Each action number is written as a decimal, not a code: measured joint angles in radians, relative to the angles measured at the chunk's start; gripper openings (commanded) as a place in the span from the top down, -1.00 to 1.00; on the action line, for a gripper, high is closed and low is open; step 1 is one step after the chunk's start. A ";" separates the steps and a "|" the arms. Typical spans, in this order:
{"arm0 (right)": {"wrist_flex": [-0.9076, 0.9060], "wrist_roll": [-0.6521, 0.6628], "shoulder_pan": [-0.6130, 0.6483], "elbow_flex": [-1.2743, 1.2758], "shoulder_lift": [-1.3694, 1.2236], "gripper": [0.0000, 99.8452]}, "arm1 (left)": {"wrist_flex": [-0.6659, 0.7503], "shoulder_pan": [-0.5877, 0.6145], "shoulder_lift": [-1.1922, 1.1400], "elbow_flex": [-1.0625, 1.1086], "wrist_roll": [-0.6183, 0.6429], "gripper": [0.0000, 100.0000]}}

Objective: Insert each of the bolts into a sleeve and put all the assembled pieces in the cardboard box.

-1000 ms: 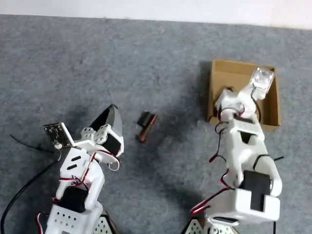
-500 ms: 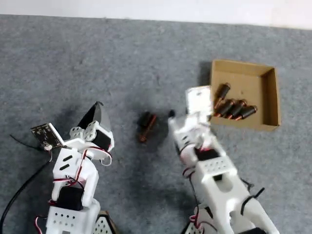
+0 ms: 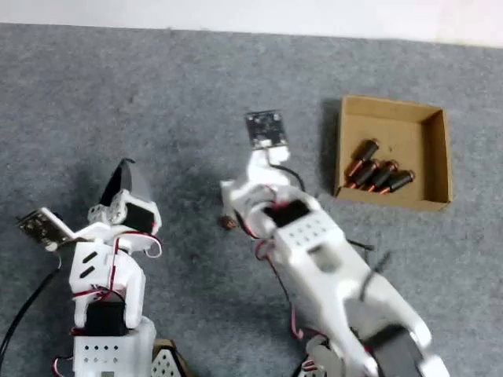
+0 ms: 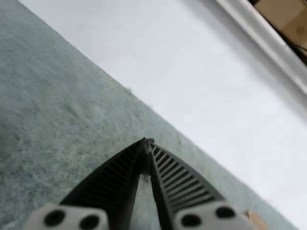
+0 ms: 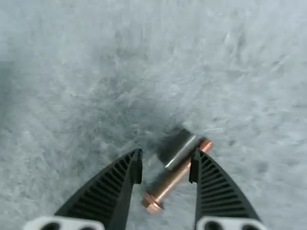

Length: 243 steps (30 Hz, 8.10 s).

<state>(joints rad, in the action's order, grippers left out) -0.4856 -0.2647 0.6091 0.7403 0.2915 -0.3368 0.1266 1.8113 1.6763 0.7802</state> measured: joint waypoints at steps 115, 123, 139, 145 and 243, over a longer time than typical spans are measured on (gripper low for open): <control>-0.437 0.017 -0.137 -0.485 -0.362 0.99 | 0.015 0.017 0.000 0.000 0.012 0.99; -0.324 0.092 -0.140 -0.253 -0.126 0.99 | 0.015 0.017 0.000 0.000 0.012 0.99; 0.025 0.229 -0.333 0.434 0.519 0.99 | 0.015 0.011 0.000 0.000 0.012 0.99; 0.092 0.296 -0.439 0.661 0.735 0.99 | 0.015 -0.006 0.000 0.000 0.012 0.99; 0.104 0.393 -0.450 0.887 1.108 0.99 | -0.555 -0.344 -1.705 -0.961 -1.295 0.99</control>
<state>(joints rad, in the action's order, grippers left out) -0.3813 0.1281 0.1596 1.6272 1.3993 -0.8922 -0.2171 0.1066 0.7158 -0.5148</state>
